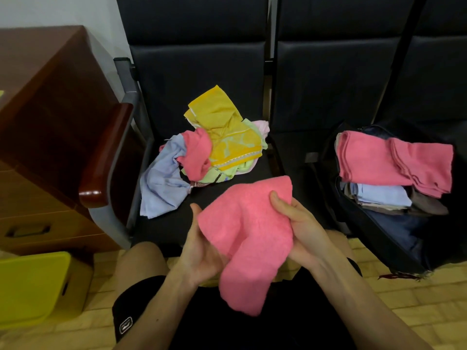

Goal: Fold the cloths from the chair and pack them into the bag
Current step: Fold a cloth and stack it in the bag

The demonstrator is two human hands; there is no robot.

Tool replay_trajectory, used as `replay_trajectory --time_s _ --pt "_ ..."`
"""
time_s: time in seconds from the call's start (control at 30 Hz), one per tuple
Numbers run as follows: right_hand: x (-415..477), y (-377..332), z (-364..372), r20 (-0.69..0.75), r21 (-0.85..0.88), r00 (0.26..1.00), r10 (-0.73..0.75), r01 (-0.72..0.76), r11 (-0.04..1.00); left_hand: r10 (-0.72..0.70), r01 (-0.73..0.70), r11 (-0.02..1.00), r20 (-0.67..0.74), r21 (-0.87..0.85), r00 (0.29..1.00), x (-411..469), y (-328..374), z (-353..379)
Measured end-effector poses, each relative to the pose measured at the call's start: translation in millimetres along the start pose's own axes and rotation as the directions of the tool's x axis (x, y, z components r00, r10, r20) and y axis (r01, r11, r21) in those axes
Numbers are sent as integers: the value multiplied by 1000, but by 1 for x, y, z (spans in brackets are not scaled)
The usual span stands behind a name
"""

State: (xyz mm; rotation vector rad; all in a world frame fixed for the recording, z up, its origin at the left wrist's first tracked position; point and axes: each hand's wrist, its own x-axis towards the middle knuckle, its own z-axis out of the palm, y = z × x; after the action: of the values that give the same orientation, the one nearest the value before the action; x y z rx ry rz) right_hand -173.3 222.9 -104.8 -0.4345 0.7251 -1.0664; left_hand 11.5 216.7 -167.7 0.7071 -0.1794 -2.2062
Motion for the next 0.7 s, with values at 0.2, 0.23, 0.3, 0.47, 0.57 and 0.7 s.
replay_trajectory --time_s 0.2,0.23,0.3,0.47,0.57,0.7 --pt "6 0 -6 -69 -43 997 22 -25 999 -32 12 988 125 157 992 -5 4 -6" --pt "6 0 -7 -82 -43 996 28 -32 999 -2 -12 966 54 259 999 -6 4 -5" --pt "8 -1 -8 -103 -33 995 13 -17 999 107 -65 894 -69 444 992 -5 5 -2" --pt "13 23 -20 -266 -451 962 -61 -68 890 398 -256 778 -135 574 907 -2 23 4" --pt "15 27 -32 -258 -533 963 -82 -71 843 455 -248 670 -124 700 882 -2 38 3" --pt "27 4 -29 -234 -607 946 -225 38 793 468 -222 633 -138 742 873 -1 53 8"
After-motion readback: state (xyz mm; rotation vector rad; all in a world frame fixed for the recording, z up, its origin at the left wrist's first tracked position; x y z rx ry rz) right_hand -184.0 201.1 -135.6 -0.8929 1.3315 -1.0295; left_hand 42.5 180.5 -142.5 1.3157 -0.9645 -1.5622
